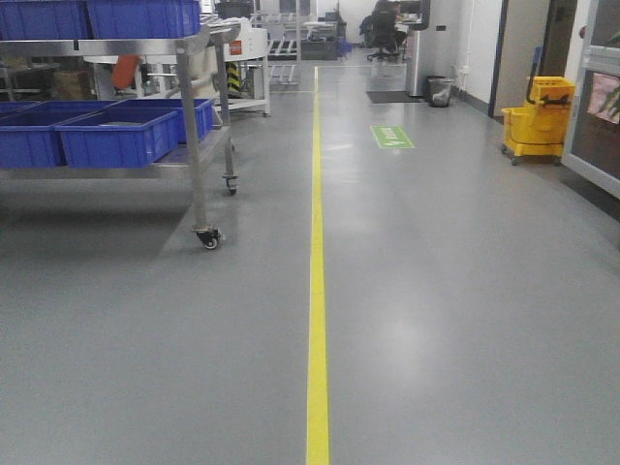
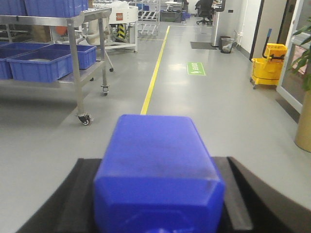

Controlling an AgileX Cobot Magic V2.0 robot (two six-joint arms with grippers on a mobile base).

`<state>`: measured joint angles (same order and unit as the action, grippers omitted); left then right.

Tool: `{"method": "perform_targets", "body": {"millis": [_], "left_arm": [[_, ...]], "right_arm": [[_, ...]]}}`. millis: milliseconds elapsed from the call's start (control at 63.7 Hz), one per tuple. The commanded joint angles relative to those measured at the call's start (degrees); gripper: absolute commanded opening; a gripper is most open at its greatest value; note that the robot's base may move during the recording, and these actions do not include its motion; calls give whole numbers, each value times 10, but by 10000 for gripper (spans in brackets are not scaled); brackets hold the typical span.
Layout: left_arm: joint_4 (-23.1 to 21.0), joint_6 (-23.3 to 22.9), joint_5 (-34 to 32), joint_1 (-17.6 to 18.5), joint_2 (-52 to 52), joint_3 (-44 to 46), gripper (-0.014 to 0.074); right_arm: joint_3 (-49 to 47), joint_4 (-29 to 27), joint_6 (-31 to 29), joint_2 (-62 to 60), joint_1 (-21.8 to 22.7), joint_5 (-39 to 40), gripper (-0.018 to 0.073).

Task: Pick and sort blue part to right shelf
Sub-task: 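Drive the base along the yellow-lined aisle carrying both bottles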

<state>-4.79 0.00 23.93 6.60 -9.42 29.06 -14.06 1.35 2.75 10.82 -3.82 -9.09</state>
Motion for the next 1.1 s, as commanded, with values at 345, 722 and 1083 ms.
{"method": "perform_targets", "body": {"millis": [345, 722, 1083], "left_arm": [[-3, 0, -51, 3, -6, 16, 386], [-3, 0, -51, 3, -6, 16, 386], [-3, 0, -51, 3, -6, 16, 386]], "right_arm": [[-18, 5, -3, 4, 1, 51, 396], [-18, 5, -3, 4, 1, 51, 396], [-18, 5, -3, 4, 1, 51, 396]]}}
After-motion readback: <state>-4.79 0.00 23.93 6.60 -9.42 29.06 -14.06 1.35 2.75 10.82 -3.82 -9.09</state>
